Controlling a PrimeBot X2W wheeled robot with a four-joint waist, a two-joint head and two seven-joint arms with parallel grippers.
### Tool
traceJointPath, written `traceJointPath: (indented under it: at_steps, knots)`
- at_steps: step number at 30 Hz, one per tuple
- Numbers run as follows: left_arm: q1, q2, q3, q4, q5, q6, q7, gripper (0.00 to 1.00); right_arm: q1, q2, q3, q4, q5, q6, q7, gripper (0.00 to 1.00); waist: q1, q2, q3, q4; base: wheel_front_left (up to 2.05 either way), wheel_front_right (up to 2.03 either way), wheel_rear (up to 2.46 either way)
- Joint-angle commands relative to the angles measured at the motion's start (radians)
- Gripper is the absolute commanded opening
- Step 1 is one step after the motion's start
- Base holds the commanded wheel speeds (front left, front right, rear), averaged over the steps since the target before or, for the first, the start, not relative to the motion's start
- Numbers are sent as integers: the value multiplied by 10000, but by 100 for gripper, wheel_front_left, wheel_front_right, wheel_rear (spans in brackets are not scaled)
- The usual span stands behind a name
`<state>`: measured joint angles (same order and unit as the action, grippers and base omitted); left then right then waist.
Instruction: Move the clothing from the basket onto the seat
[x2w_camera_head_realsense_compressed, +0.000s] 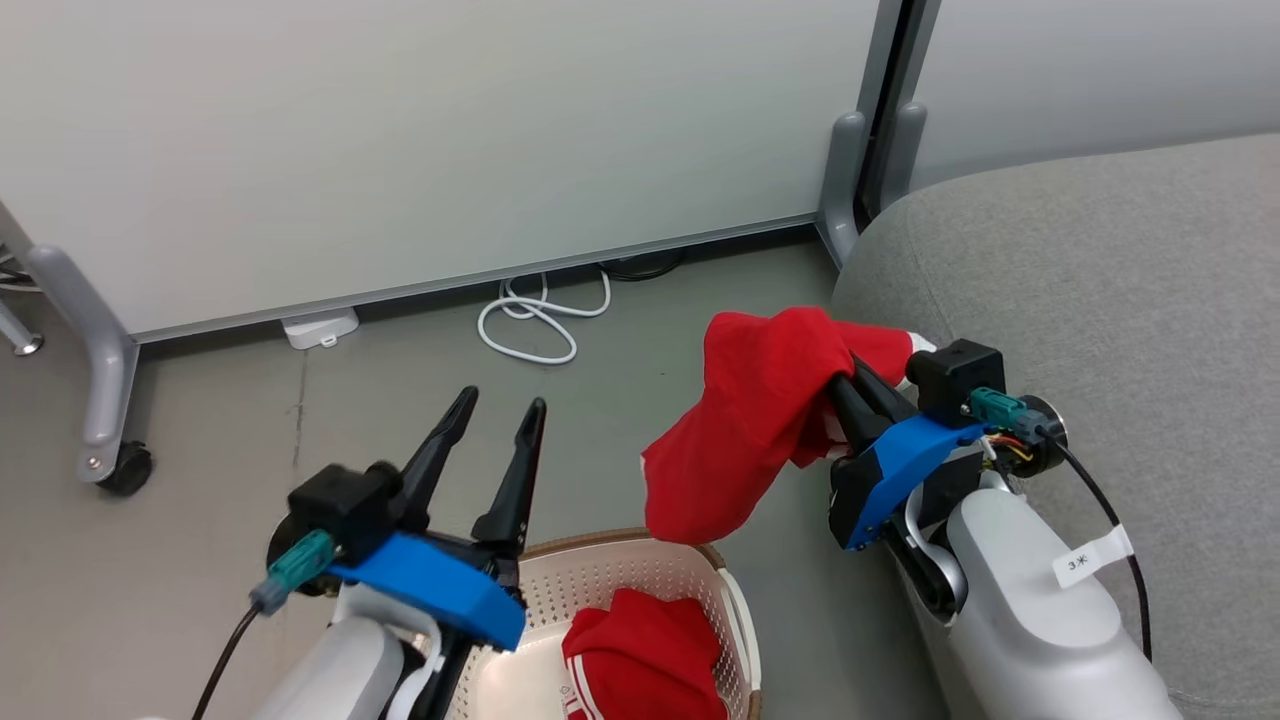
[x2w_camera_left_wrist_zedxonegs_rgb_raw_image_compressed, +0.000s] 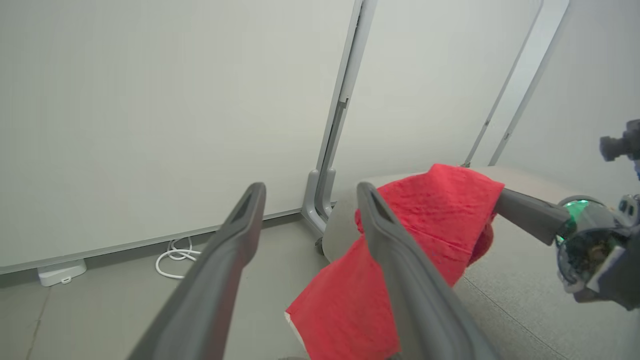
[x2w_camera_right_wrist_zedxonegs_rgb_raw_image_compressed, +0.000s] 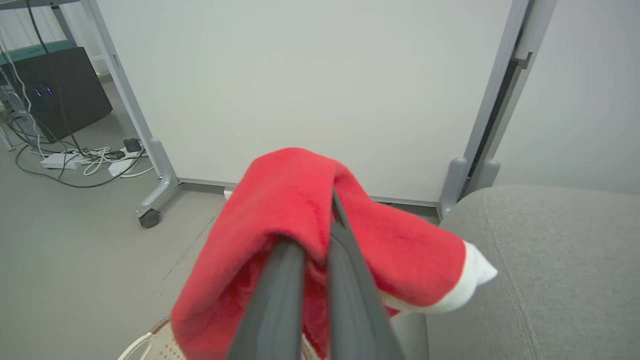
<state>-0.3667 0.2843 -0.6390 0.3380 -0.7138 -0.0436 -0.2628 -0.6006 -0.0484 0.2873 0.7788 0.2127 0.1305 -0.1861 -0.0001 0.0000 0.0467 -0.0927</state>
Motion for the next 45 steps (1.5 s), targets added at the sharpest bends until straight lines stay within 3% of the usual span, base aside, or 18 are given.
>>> traceJointPath:
  at_steps: [1, 8, 15, 28, 39, 45]
  knots:
    - [563, 8, 595, -417, 521, -23, -25, 100, 226, -37, -70, -244, -110, 5, 69, 0, 1, 0, 25, -162, 0, 0, 0]
    - [2553, -359, 2654, -1548, 2025, -362, -26, 100, 724, -36, -239, -1307, -266, 5, 363, 0, 1, 0, 56, -825, 0, 0, 0]
    - [3467, -791, 3725, -1717, 2819, -647, -27, 100, 1310, -36, -427, -2436, -337, 5, 825, 0, 1, 0, 199, -1725, 0, 0, 0]
    - [3354, -1146, 4187, -1956, 3509, -881, -28, 100, 2454, -28, -1096, -3796, -355, 5, 1220, 0, 1, 0, 485, -3448, 0, 0, 0]
    - [3514, -996, 4179, -1969, 3460, -877, -28, 100, 3067, -30, -1095, -4182, -121, 5, 1284, 0, 1, 0, 593, -4312, 0, 0, 0]
    - [3416, -920, 4043, -1972, 3427, -877, -28, 100, 3006, -30, -1227, -4200, -113, 5, 1253, 0, 1, 0, 652, -4395, 0, 0, 0]
